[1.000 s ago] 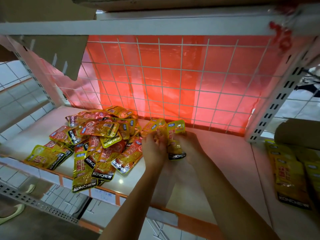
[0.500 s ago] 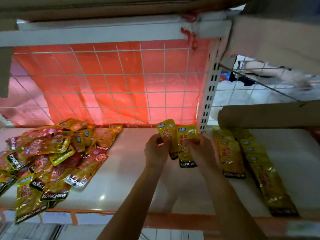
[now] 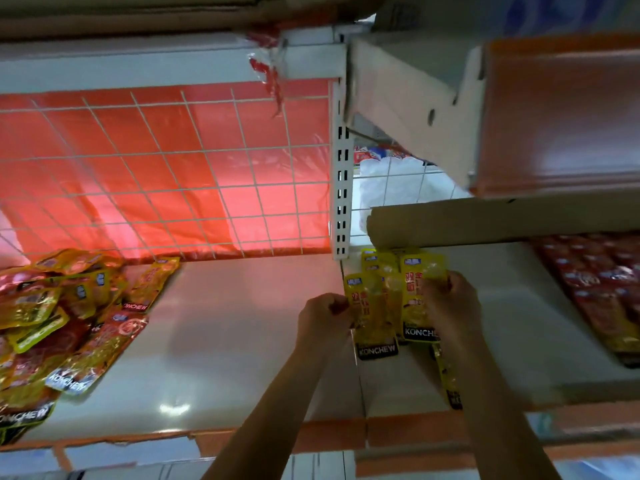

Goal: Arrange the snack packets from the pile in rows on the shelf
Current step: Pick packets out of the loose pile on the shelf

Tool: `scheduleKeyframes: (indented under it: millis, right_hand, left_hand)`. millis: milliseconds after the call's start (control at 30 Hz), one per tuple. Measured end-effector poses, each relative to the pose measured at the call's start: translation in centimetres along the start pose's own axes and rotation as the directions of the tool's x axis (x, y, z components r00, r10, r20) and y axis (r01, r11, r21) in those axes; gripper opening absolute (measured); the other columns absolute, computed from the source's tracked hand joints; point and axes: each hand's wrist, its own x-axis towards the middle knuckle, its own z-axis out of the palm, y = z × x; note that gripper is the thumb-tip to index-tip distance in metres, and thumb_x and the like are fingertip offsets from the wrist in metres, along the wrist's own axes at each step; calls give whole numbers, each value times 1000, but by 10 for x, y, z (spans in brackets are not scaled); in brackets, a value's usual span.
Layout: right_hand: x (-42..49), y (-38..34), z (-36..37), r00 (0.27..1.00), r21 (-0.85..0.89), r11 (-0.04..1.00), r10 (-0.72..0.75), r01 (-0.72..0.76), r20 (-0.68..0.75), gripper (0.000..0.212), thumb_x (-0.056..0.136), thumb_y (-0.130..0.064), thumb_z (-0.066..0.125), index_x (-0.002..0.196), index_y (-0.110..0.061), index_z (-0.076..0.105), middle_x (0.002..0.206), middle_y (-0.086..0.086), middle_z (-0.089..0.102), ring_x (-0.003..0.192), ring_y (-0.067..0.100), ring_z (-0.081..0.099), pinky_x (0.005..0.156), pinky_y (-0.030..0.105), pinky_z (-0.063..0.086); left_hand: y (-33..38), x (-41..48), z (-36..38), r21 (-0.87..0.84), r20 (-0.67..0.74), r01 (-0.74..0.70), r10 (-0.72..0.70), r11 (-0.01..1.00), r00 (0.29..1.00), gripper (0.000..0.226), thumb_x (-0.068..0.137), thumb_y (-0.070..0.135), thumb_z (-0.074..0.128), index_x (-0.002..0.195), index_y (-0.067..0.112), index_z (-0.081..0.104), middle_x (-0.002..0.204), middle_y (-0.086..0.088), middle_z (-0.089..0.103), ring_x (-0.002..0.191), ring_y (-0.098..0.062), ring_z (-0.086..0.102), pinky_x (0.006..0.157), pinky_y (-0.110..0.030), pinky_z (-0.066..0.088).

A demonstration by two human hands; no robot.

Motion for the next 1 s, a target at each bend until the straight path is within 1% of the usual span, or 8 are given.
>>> scheduleKeyframes:
  millis: [133, 267, 333, 433, 600, 667, 867, 1000]
  right_hand:
    - [5, 12, -17, 1000, 5, 1000, 15, -15, 1, 21, 89, -29, 53, 101, -15, 63, 94, 7, 65, 92, 30, 60, 78, 35, 45]
    - [8, 16, -25, 1000, -4, 1000, 14, -14, 8, 30, 90, -28, 54, 115, -14, 62, 103, 8, 66, 97, 30, 60, 85, 39, 48]
    - [9, 18, -27, 1000, 3, 1000, 7, -7, 14, 28, 90, -28, 55, 114, -14, 62, 100, 7, 66, 94, 29, 61, 80, 36, 47]
    - [10, 20, -29, 1000, 17, 1000, -7, 6, 30, 29, 89, -29, 55, 114, -15, 61, 96, 5, 66, 89, 27, 61, 74, 32, 42]
    - [10, 23, -28, 998, 34, 999, -30, 28, 61, 32, 89, -28, 59, 119, -18, 59, 90, -4, 62, 79, 16, 56, 68, 26, 35]
    - [9, 24, -28, 997, 35, 999, -37, 35, 74, 33, 90, -29, 59, 121, -19, 58, 95, -2, 64, 79, 15, 56, 64, 25, 35]
    - [10, 28, -28, 995, 49, 999, -27, 22, 98, 36, 89, -30, 60, 123, -19, 57, 102, 2, 66, 88, 20, 60, 73, 27, 37]
    - [11, 28, -30, 995, 45, 999, -30, 25, 93, 35, 88, -28, 62, 122, -18, 58, 97, -2, 63, 84, 16, 57, 72, 25, 36]
  left_hand:
    - [5, -6, 17, 96, 12, 8, -10, 995, 1000, 7, 82, 22, 70, 87, 19, 73, 65, 4, 70, 57, -6, 64, 60, -21, 50]
    - [11, -10, 28, 195, 17, 6, -10, 981, 1000, 11, 83, 25, 70, 94, 21, 71, 81, 3, 73, 75, -14, 68, 71, -27, 55]
    - [12, -12, 32, 260, 4, -16, 15, 966, 1000, 15, 85, 27, 68, 99, 20, 70, 90, 2, 72, 85, -16, 67, 80, -30, 54]
    - [12, -15, 38, 328, -29, -38, 50, 944, 998, 20, 86, 30, 68, 103, 19, 69, 98, 3, 69, 92, -15, 63, 84, -29, 50]
    - [12, -18, 45, 347, -67, -27, 54, 937, 996, 23, 88, 31, 66, 105, 16, 66, 102, 2, 67, 94, -16, 62, 86, -33, 50]
    - [13, -19, 46, 345, -74, -32, 62, 938, 995, 22, 89, 30, 65, 105, 16, 64, 103, 2, 67, 94, -16, 62, 86, -34, 51]
    - [15, -21, 49, 267, -62, -37, 56, 963, 997, 16, 89, 26, 66, 102, 18, 65, 102, 3, 69, 87, -12, 66, 82, -35, 56]
    - [16, -19, 49, 288, -68, -60, 83, 956, 994, 18, 89, 24, 65, 105, 19, 67, 104, 4, 70, 83, -9, 63, 81, -29, 53]
